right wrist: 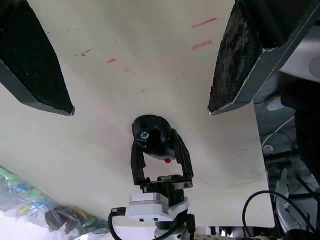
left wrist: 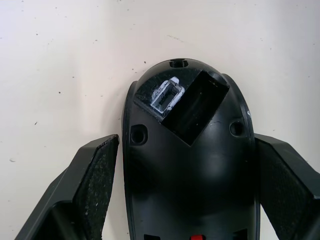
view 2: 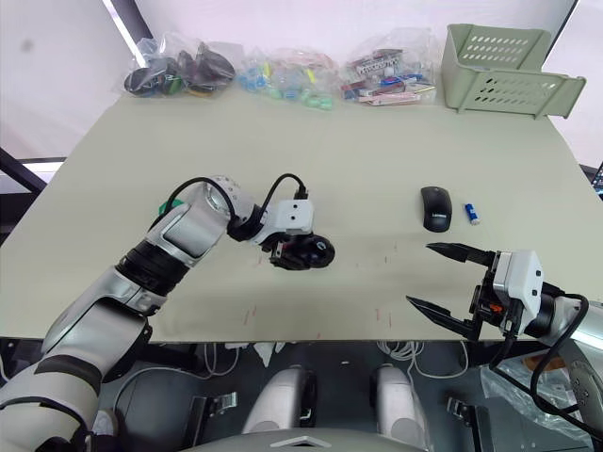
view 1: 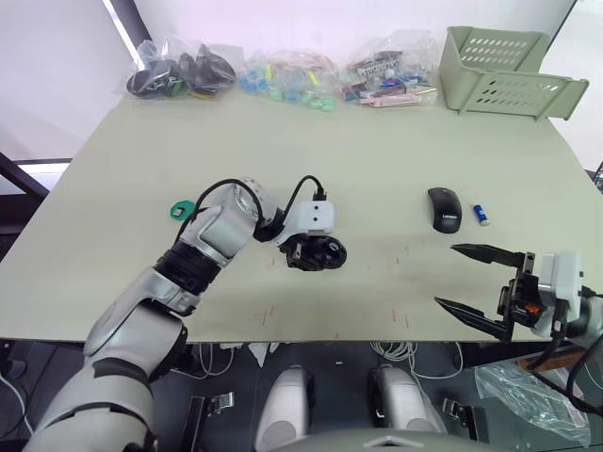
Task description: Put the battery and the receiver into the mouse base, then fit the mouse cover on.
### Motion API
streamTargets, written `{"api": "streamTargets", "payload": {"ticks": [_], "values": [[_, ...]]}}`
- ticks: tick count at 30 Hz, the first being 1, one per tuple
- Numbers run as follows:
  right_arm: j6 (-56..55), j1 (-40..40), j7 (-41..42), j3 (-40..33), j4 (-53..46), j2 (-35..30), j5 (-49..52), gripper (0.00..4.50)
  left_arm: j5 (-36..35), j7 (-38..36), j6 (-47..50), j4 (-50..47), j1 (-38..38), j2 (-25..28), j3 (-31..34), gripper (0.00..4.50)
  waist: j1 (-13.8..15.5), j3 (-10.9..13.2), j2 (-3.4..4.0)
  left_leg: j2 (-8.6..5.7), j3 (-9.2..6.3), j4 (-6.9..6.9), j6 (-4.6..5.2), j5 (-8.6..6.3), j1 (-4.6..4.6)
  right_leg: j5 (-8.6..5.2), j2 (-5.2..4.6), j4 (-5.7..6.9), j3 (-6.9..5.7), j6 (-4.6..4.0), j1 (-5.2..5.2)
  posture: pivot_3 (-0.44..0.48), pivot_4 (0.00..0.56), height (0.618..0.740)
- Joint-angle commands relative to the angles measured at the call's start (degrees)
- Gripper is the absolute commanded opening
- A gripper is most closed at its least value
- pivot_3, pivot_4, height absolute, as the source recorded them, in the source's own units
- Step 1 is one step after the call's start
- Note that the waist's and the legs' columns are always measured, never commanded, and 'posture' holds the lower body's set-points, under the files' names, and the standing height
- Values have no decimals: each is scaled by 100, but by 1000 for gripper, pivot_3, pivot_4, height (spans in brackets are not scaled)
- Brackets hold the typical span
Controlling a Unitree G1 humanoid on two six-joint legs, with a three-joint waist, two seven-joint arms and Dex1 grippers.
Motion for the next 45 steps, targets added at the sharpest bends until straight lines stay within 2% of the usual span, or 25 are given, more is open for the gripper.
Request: {"api": "streamTargets", "payload": {"ticks": [1,9,10,11,13,17,20,22,25,28,35,45], "values": [[2,17,-35,-166,-177,-38,134,4500,56,-45,-169,130,113,26,162,4031,-5,0,0,0,0,0,0,0,0,0,0,0,0,0,0,0,150,740],[35,69,-49,-242,-223,-51,165,4500,69,-72,-463,340,281,-71,325,4031,-1,0,0,1,0,0,0,0,-1,0,1,-1,0,0,0,0,150,740],[43,77,-50,-255,-226,-54,177,4500,67,-97,-449,336,296,-82,338,3637,-1,0,0,1,0,0,0,0,0,0,1,-1,0,0,0,0,150,740],[55,81,-58,-268,-232,-59,186,4500,76,-108,-463,328,315,-89,349,3497,-1,0,0,1,0,0,0,0,-1,0,0,-1,0,0,0,0,150,740],[145,70,-176,-311,-254,-56,226,4500,104,-94,-463,313,339,-117,388,2904,1,0,0,1,0,0,0,0,-1,0,0,-1,0,0,0,0,150,740],[588,-26,-578,-302,-216,-171,176,4500,138,-58,-448,280,360,-143,421,2905,3,-1,1,1,1,0,0,0,0,0,0,-1,1,0,0,0,150,740],[1066,-243,-1222,-295,-177,-233,-29,4500,153,-27,-426,221,371,-168,442,2905,4,-1,1,1,1,0,0,0,0,0,0,-1,1,0,1,0,150,740],[1804,-465,-1710,-337,-83,-365,78,4500,150,-21,-377,173,370,-182,457,2905,3,-1,1,0,1,0,0,0,0,0,0,0,2,0,0,0,150,740],[2942,-1138,-2606,-371,479,-506,-28,4500,137,-15,-230,42,374,-201,466,2905,11,-1,1,0,1,0,0,0,-3,1,-1,-1,3,-2,0,0,150,740],[3368,-1777,-3183,-253,1318,-483,-441,4500,167,-33,-32,-90,396,-194,441,2905,18,-1,1,-2,3,1,0,0,-6,2,-2,-5,5,-4,-1,0,150,740],[3583,-3057,-3795,-16,2970,-24,-964,4500,222,-18,139,-276,457,-221,401,2905,-2,0,4,-3,3,-3,1,0,-11,19,0,-10,7,-8,-4,0,150,740],[3174,-3513,-3972,199,3673,435,-1494,4500,284,2,240,-363,474,-266,370,2905,-4,0,6,-6,3,-3,1,0,-14,25,0,-13,10,2,-4,0,150,740]]}}
